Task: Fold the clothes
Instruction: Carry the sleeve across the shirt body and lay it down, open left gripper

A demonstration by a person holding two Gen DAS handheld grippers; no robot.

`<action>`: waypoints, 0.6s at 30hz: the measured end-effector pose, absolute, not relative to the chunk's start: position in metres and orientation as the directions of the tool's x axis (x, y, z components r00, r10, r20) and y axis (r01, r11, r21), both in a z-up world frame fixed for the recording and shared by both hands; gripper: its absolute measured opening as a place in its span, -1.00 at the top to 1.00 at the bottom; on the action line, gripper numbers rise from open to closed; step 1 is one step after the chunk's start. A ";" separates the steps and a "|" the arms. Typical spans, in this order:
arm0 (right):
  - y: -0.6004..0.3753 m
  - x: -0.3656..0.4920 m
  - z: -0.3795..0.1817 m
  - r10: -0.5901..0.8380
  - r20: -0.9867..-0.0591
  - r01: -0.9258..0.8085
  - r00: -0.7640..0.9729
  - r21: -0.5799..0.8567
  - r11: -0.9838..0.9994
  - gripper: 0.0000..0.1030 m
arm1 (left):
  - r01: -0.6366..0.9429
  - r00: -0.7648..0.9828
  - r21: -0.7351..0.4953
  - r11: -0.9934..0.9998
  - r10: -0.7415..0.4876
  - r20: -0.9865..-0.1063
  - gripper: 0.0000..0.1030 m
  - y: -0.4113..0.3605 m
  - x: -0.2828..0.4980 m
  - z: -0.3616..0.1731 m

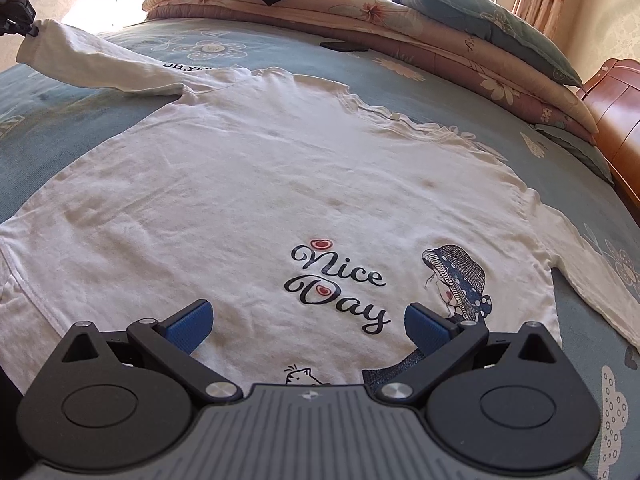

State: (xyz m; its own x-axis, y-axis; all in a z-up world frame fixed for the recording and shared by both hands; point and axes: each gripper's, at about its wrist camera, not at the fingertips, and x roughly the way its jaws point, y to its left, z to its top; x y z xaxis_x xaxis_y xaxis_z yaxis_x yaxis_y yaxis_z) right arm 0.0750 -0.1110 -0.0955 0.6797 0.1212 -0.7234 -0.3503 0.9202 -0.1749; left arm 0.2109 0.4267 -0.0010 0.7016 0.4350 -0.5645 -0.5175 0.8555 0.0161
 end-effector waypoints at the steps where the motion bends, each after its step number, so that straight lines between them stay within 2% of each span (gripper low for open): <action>1: -0.111 0.075 -0.095 0.115 -0.723 -0.348 0.681 -0.181 0.920 -1.00 | -0.525 0.698 0.008 0.851 0.436 -0.569 0.91 0.428 0.212 -0.003; 10: -0.113 0.082 -0.097 0.100 -0.729 -0.325 0.677 -0.174 0.930 -1.00 | -0.576 0.668 -0.014 0.818 0.461 -0.585 0.91 0.442 0.219 -0.009; 15: -0.109 0.081 -0.099 0.098 -0.734 -0.337 0.672 -0.185 0.923 -1.00 | -0.608 0.570 0.045 0.793 0.475 -0.670 0.91 0.450 0.228 -0.046; 16: -0.109 0.081 -0.099 0.097 -0.735 -0.338 0.672 -0.187 0.923 -1.00 | -0.606 0.558 0.045 0.794 0.465 -0.687 0.90 0.452 0.230 -0.053; 18: -0.109 0.081 -0.099 0.095 -0.736 -0.338 0.670 -0.188 0.922 -1.00 | -0.627 0.531 0.053 0.777 0.476 -0.701 0.70 0.457 0.229 -0.062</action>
State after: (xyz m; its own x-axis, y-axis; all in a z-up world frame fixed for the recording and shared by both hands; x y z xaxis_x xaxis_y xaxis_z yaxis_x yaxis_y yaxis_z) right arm 0.0812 -0.1093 -0.0988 0.6705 0.0954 -0.7358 -0.3378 0.9222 -0.1882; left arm 0.2291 0.4572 -0.0617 0.5306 0.4757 -0.7015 -0.6269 0.7773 0.0529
